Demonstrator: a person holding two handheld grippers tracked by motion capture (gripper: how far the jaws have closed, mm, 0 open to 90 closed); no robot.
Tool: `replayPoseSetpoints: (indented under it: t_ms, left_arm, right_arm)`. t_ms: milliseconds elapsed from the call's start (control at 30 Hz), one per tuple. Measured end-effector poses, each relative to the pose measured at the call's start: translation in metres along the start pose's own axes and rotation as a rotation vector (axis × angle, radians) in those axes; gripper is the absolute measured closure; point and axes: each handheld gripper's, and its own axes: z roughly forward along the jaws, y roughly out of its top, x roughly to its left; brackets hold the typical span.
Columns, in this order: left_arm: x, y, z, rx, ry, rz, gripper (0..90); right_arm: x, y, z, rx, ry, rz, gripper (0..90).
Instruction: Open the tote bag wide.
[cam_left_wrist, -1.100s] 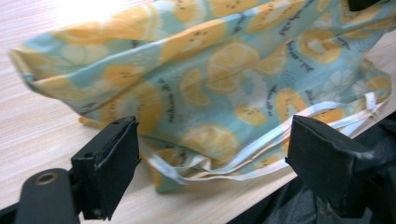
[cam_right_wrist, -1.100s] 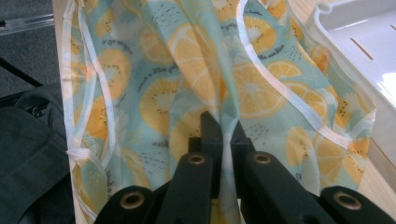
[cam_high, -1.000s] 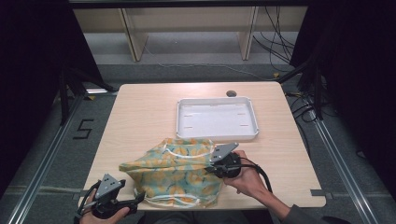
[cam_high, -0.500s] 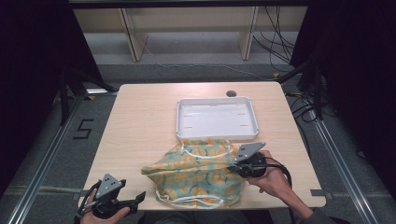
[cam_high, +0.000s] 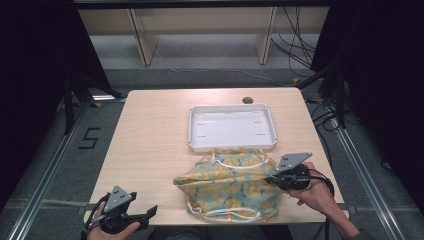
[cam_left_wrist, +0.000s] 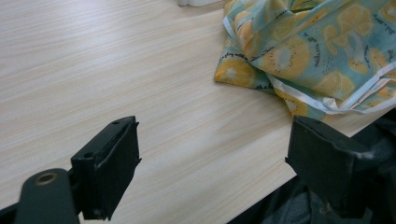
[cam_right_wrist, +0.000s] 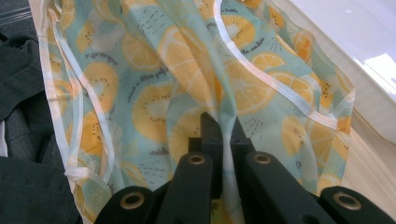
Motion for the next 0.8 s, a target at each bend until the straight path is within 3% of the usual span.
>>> replayPoseSetpoints:
  t_ms: [33, 67, 100, 133, 233, 333, 367, 433, 467, 500, 567, 800]
  left_arm:
    - [0.001, 0.001, 0.000, 0.023, -0.007, 0.031, 15.9]
    - [-0.002, 0.002, 0.002, -0.004, -0.016, 0.020, 15.7]
    - [-0.003, 0.004, 0.001, 0.014, -0.023, 0.052, 16.0]
    - [-0.005, 0.004, 0.003, 0.002, -0.022, 0.051, 16.0]
    - [-0.014, 0.011, 0.008, -0.043, -0.072, 0.075, 21.2]
    - [-0.028, 0.020, 0.016, -0.055, -0.111, 0.115, 23.9]
    - [-0.032, 0.024, 0.017, -0.055, -0.128, 0.162, 26.5]
    - [-0.046, 0.032, 0.025, -0.079, -0.171, 0.163, 28.1]
    - [-0.052, 0.039, 0.029, -0.076, -0.212, 0.195, 29.2]
    - [-0.056, 0.043, 0.031, -0.074, -0.224, 0.202, 31.3]
    - [-0.068, 0.052, 0.039, -0.088, -0.232, 0.264, 33.2]
    - [-0.095, 0.074, 0.069, -0.043, -0.260, 0.359, 40.6]
  right_arm:
    - [0.000, 0.000, 0.000, 0.000, 0.000, 0.000, 90.0]
    - [0.000, -0.001, -0.002, 0.008, 0.007, 0.006, 90.0]
    - [0.000, -0.004, 0.000, -0.008, 0.019, 0.012, 90.0]
    - [0.000, -0.004, 0.000, -0.008, 0.019, 0.012, 90.0]
    - [-0.001, -0.003, -0.002, -0.003, 0.025, 0.006, 88.1]
    - [0.000, 0.001, -0.004, -0.029, 0.038, 0.027, 77.8]
    - [0.000, 0.002, -0.005, -0.039, 0.050, 0.025, 74.0]
    - [0.001, 0.005, -0.006, -0.077, 0.049, 0.021, 62.5]
    - [0.002, 0.007, -0.008, -0.089, 0.054, 0.033, 60.2]
    - [0.005, 0.008, -0.009, -0.115, 0.064, 0.047, 58.2]
    - [0.006, 0.010, -0.011, -0.134, 0.060, 0.038, 55.4]
    - [0.010, 0.024, -0.014, -0.193, 0.065, 0.039, 50.6]
